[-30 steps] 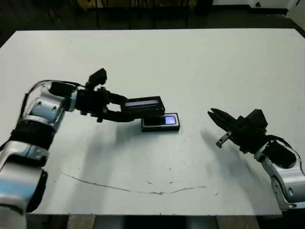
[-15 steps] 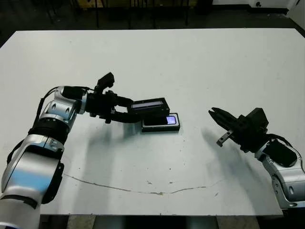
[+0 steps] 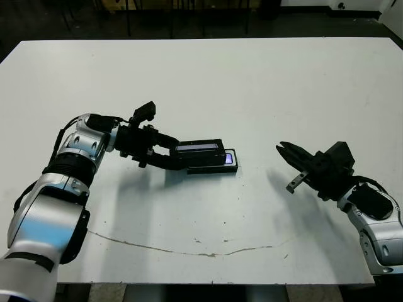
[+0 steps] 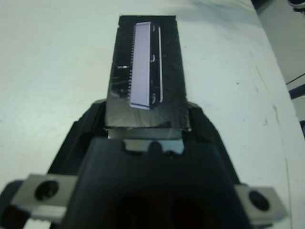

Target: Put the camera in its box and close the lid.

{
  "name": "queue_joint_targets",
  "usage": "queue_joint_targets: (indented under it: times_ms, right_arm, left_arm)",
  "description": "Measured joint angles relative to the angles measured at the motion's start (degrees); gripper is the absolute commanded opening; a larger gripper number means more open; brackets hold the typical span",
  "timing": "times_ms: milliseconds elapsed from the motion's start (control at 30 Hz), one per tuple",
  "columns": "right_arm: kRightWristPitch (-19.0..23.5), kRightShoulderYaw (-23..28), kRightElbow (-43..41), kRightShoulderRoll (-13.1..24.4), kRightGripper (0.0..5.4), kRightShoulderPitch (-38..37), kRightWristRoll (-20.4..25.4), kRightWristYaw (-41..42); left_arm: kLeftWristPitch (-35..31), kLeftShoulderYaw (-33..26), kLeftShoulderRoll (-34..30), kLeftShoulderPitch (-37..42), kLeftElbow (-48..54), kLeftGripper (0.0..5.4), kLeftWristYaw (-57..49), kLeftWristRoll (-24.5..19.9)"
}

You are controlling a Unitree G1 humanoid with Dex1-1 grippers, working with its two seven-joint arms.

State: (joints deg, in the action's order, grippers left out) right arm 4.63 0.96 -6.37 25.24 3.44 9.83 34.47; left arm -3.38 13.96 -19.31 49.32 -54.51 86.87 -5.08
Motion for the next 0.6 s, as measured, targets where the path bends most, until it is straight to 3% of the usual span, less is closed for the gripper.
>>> queue_joint_targets:
  times_ms: [200,600]
  right_arm:
    - [-0.28,0.06,0.32,-0.02,0.00,-0.08,0.01,0.01]
    - [-2.83,0.32,1.67,-0.04,0.00,-0.49,0.04,0.10]
  left_arm:
    - [-1.64,1.10,0.13,0.38,0.53,2.71,0.03,0.94]
    - [0.94,6.93,3.37,-0.28,3.82,2.71,-8.44,7.73]
